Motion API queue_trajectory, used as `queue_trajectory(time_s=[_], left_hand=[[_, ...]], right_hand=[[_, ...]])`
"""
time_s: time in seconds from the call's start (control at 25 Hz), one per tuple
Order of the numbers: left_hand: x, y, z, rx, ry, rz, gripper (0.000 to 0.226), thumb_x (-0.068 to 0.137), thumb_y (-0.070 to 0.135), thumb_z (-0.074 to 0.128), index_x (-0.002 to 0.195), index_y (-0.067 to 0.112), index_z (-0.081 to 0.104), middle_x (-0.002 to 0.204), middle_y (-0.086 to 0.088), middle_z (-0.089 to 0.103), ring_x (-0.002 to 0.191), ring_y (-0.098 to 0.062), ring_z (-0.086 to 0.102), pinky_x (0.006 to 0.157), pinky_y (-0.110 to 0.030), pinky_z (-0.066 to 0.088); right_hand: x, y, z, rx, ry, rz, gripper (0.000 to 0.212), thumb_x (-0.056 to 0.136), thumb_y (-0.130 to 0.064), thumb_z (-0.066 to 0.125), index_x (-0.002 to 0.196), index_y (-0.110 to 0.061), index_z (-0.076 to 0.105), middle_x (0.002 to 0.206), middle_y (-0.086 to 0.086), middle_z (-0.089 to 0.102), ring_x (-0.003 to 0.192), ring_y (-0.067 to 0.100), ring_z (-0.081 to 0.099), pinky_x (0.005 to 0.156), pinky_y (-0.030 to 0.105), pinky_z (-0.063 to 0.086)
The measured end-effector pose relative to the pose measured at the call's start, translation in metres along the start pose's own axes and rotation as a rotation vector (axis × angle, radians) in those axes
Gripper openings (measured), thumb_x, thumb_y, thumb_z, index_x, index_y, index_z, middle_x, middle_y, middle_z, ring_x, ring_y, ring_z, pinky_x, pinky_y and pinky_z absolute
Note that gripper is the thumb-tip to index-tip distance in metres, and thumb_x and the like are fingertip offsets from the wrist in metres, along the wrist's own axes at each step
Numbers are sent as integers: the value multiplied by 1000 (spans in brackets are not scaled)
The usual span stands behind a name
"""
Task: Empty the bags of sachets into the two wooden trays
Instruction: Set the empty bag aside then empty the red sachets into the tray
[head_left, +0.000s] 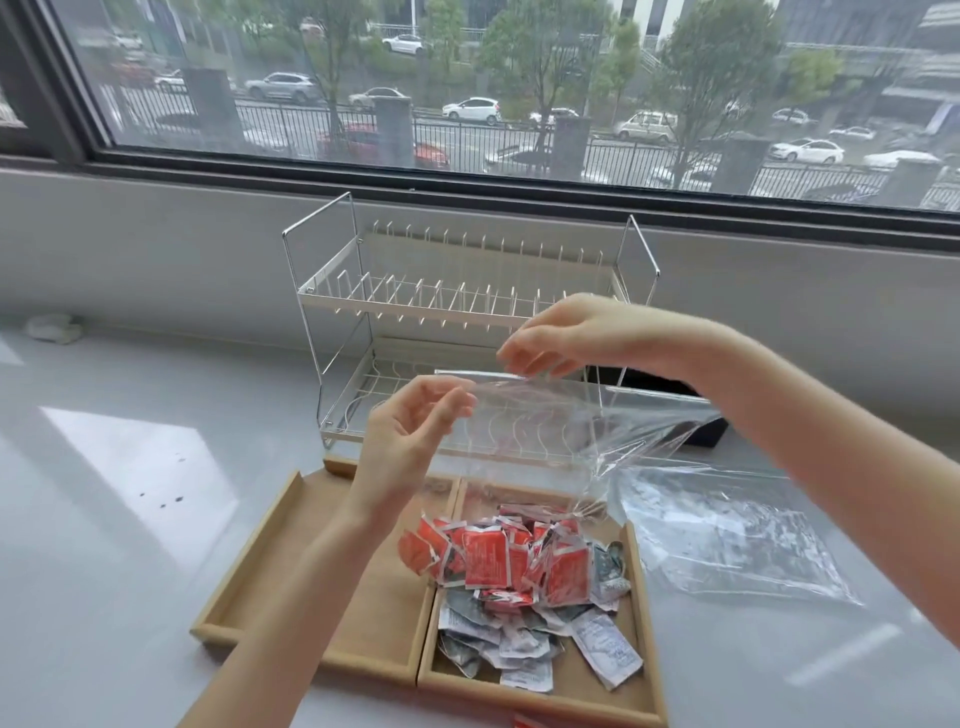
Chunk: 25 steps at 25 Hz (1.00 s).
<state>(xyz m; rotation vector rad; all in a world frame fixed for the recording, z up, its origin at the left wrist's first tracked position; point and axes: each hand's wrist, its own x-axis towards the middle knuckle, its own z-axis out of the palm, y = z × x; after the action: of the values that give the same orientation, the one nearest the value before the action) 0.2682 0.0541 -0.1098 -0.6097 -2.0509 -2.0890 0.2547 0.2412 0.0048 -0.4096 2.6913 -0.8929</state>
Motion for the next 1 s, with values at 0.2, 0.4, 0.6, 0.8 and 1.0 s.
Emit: queue_trajectory(time_s=[0.2,0.4,0.6,0.8,1.0], left_hand=[[-2,5,0,-10,2,1,13,77,29,58,86,24,66,72,20,69,67,6,58,63,-8,43],[-2,3,-1,28,35,-16,15,71,34,63,84,28,67,73,14,69,70,-11,56,63,-17,45],[0,5,-1,23,-10,-37,13,71,28,65,83,25,64,71,11,66,64,0,56,59,-8,44],[-2,4,-9,12,4,-25,4,74,25,63,73,21,61,57,18,60,54,5,49,55,-6,41],[0,6,-9,20,5,0,8,80,18,61,72,21,60,57,19,59,56,5,49,57,-6,41]], right_hand=[[19,-9,33,94,-247,12,27,90,-42,44,90,-26,67,84,-15,67,75,-3,66,73,18,54],[19,5,35,162,-147,28,22,79,-45,62,82,-26,72,79,-7,68,75,9,63,77,30,53],[12,4,33,235,59,-22,10,70,-35,73,67,-25,72,55,-14,64,54,-3,54,55,11,44],[3,1,8,492,189,-140,8,74,-28,71,67,-26,67,60,-12,65,58,-2,57,59,11,49],[1,17,8,381,-99,41,45,92,-48,30,103,-21,64,108,-1,68,98,7,64,83,18,50]])
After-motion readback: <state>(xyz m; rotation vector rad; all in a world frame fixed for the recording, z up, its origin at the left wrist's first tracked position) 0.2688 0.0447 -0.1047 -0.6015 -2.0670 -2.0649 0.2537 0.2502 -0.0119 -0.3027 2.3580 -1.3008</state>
